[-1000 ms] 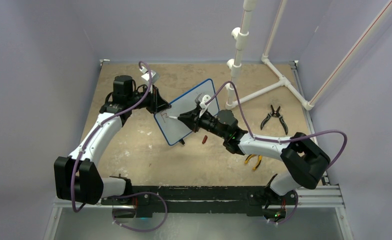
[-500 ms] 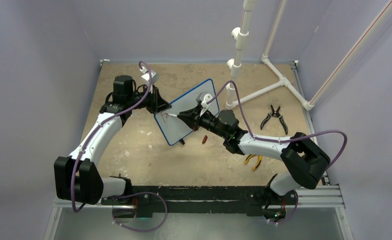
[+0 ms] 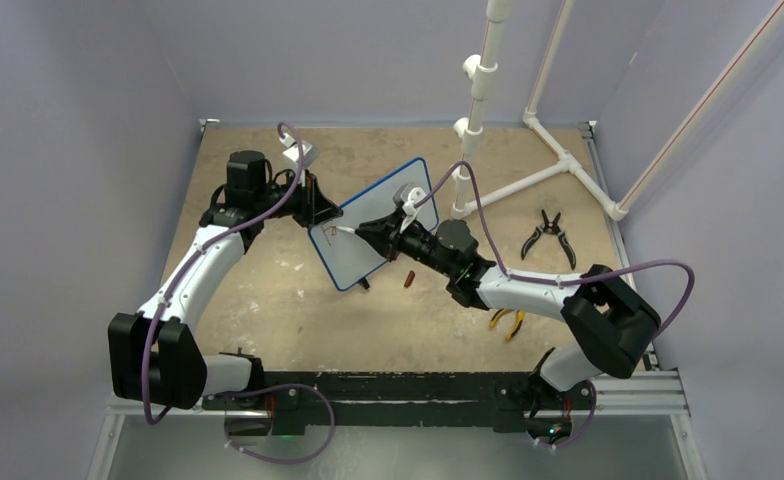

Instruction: Write a sentence on the whiteboard

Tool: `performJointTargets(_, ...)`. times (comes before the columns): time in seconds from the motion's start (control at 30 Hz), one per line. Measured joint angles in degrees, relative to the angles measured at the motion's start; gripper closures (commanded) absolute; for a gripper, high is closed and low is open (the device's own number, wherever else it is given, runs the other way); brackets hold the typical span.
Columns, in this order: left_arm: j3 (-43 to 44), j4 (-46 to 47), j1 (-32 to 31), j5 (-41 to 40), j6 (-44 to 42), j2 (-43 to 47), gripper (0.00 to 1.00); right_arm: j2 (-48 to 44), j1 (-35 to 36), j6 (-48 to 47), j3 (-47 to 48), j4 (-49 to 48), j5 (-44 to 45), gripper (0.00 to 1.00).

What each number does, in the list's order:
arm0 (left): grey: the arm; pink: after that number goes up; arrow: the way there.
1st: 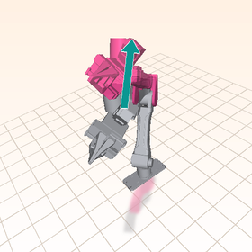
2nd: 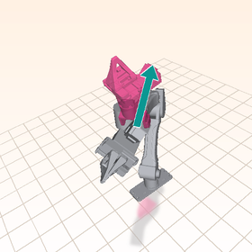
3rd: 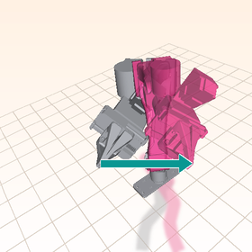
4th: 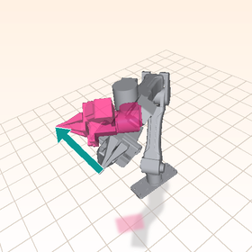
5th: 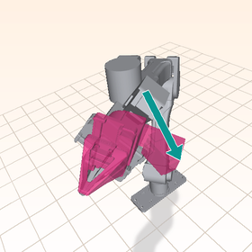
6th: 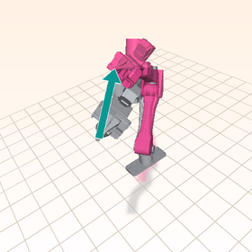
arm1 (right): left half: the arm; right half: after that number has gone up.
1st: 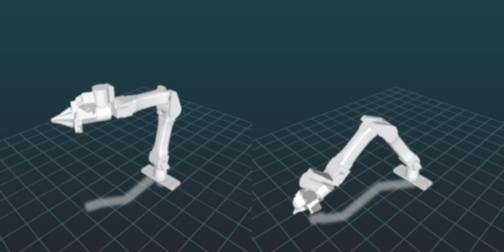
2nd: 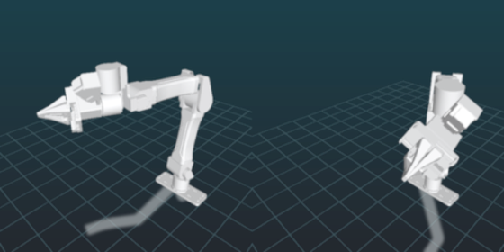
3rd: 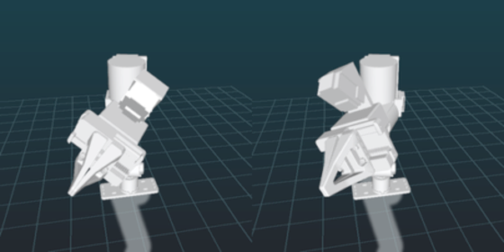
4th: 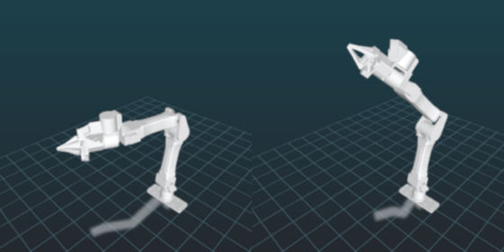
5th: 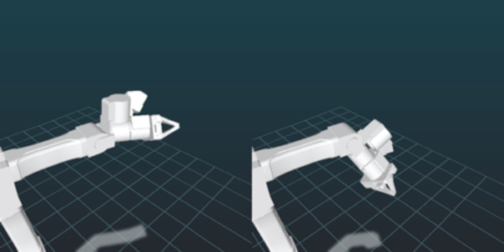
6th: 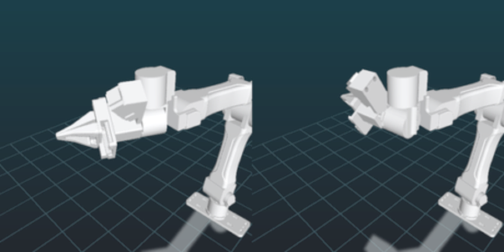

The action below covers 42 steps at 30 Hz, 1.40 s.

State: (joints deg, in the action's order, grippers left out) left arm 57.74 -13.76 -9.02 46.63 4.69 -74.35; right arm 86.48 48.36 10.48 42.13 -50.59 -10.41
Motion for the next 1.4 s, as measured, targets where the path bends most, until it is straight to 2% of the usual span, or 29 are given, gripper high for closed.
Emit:
performJointTargets(0.8, 0.0, 0.0, 0.0, 0.3, 0.0, 0.0, 1.00, -2.8, 0.0, 0.0, -3.1, 2.3, 3.7, 1.00)
performJointTargets(1.03, 0.0, 0.0, 0.0, 0.3, 0.0, 0.0, 1.00, -5.2, -0.2, 0.0, -3.3, 1.9, 3.2, 1.00)
performJointTargets(1.4, -0.1, 0.0, 0.0, 0.5, 0.1, 0.0, 1.00, -3.5, -0.2, 0.0, -2.5, 1.4, 1.8, 1.00)
